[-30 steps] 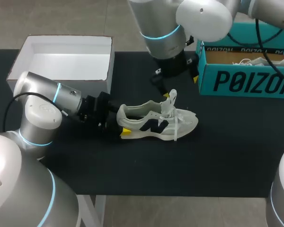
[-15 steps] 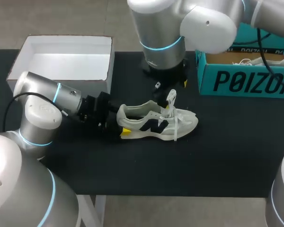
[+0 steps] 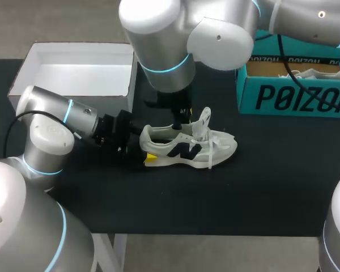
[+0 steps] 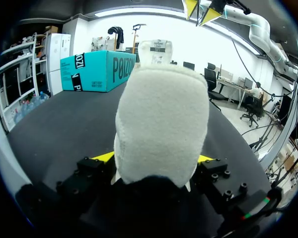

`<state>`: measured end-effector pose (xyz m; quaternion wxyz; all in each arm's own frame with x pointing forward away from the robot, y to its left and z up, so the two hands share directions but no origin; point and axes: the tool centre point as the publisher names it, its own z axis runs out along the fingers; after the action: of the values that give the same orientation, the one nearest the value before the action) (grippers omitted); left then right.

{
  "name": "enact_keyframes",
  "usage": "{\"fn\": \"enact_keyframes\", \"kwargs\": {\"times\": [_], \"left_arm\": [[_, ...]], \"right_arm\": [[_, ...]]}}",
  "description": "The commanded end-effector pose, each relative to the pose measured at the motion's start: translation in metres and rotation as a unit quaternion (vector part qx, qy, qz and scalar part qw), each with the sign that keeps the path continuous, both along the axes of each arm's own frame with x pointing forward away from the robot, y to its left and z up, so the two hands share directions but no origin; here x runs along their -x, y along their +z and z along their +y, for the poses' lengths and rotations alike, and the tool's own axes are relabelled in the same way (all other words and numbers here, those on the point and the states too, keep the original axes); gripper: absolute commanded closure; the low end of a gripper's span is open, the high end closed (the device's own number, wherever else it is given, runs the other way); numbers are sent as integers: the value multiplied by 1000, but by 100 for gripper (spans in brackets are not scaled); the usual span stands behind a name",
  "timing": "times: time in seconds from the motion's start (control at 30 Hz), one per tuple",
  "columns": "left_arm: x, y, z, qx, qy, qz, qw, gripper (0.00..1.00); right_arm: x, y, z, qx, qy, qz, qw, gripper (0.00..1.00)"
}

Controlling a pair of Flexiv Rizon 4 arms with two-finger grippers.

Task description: Take the shoe out of the shoebox, open the shoe tongue, remove and reinsert the insole, then place the shoe into the shoebox

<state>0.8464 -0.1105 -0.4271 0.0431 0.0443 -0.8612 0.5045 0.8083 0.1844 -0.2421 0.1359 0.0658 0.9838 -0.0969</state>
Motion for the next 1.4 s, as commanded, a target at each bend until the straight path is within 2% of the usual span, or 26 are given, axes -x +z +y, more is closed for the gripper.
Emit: {"fn": "enact_keyframes", "kwargs": {"times": [0.03, 0.33, 0.43, 0.57, 0.7, 0.9, 1.17, 1.4], "left_arm": [[0, -2, 0, 0, 0, 0, 1000, 100], [0, -2, 0, 0, 0, 0, 1000, 100], [0, -2, 0, 0, 0, 0, 1000, 100], [0, -2, 0, 0, 0, 0, 1000, 100], [0, -2, 0, 0, 0, 0, 1000, 100], [0, -2, 0, 0, 0, 0, 1000, 100], [0, -2, 0, 0, 0, 0, 1000, 100], [0, -2, 0, 0, 0, 0, 1000, 100]], "right_arm": [[-4, -2, 5, 40, 230, 54, 971, 100], [-4, -2, 5, 40, 230, 54, 971, 100], [-13, -17, 15, 34, 203, 65, 976, 100], [-29, -39, 25, -4, 153, 78, 985, 100], [-36, -53, 33, -19, 116, 71, 990, 100], [-43, -80, 43, -37, 116, 68, 990, 100], [-49, -109, 29, -32, 107, 63, 992, 100], [-44, -120, 20, -21, 101, 80, 991, 100]]}}
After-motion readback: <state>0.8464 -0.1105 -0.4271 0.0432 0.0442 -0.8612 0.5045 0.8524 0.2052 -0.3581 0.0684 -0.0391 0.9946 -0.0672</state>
